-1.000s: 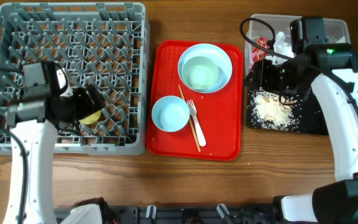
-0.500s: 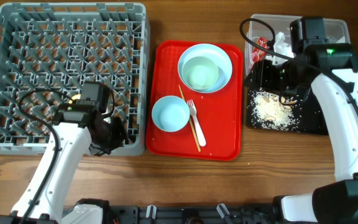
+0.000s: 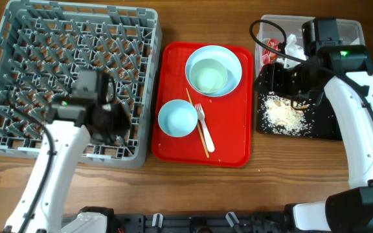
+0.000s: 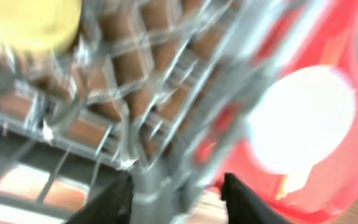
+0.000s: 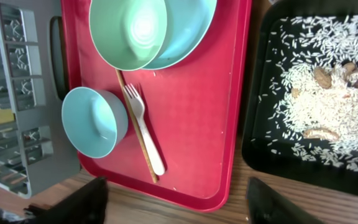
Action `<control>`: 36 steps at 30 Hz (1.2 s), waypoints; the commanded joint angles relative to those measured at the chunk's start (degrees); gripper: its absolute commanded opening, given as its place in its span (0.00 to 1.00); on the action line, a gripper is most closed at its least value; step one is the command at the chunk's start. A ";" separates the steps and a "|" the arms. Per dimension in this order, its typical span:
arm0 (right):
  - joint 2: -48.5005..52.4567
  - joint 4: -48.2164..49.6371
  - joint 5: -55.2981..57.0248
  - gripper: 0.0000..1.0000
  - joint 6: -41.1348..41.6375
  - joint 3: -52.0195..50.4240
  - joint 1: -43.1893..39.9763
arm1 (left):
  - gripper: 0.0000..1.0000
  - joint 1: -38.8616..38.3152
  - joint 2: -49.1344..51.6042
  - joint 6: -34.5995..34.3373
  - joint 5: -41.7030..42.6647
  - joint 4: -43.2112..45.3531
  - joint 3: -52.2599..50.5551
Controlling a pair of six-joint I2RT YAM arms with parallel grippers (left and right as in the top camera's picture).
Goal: Sort waste into correct bins and load items into the dishwasher rack
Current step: 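Reach the left gripper to the light-blue bowl on the red tray, then carry the light-blue bowl with the left gripper into the rack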
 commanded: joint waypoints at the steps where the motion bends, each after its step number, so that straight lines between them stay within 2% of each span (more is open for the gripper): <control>1: -0.66 -0.07 -0.13 1.00 -1.57 0.61 -0.11 | 0.60 -3.23 -0.13 7.67 0.39 6.49 8.17; 2: -0.66 -0.33 0.48 1.00 -4.13 0.61 -0.13 | 0.64 -5.92 -0.09 8.81 0.33 10.51 8.15; 3: -0.66 -0.55 3.30 0.99 -3.28 0.61 -0.31 | 0.65 -8.15 0.33 9.51 0.26 12.85 8.15; 5: -0.74 -1.92 13.49 1.00 5.20 0.63 -2.21 | 0.68 -13.55 1.81 9.49 0.02 16.87 8.15; 9: -1.09 -3.30 12.96 1.00 5.31 0.61 -9.16 | 0.68 -25.35 11.80 9.44 -4.39 18.58 8.15; 15: -1.09 -3.30 12.96 0.99 4.37 0.59 -9.44 | 0.60 -33.57 26.21 9.31 -4.39 19.08 8.15; 19: -1.09 -3.54 12.98 1.00 4.37 0.57 -9.44 | 0.43 -34.23 31.78 9.22 -4.39 20.15 8.15; 20: -1.09 -3.67 12.96 1.00 4.37 0.55 -9.44 | 0.33 -34.23 32.87 9.22 -4.42 20.28 8.15; 24: -1.09 -4.07 12.96 1.00 4.35 0.55 -9.44 | 0.04 -34.23 33.22 9.22 -4.42 20.74 8.15; 28: -1.09 -4.37 12.98 1.00 4.35 0.57 -9.44 | 0.04 -34.18 32.74 9.25 -4.39 19.06 10.27; 32: -1.09 -4.52 12.98 1.00 4.33 0.57 -9.44 | 0.04 -31.15 27.65 9.51 -4.39 10.95 21.90; 35: -1.09 -4.46 13.00 1.00 4.09 0.57 -9.44 | 0.04 -22.36 21.44 14.43 -3.04 9.86 27.36; 36: -1.09 -4.46 13.00 1.00 4.09 0.57 -9.44 | 0.04 -19.06 20.06 16.39 -0.17 10.21 27.36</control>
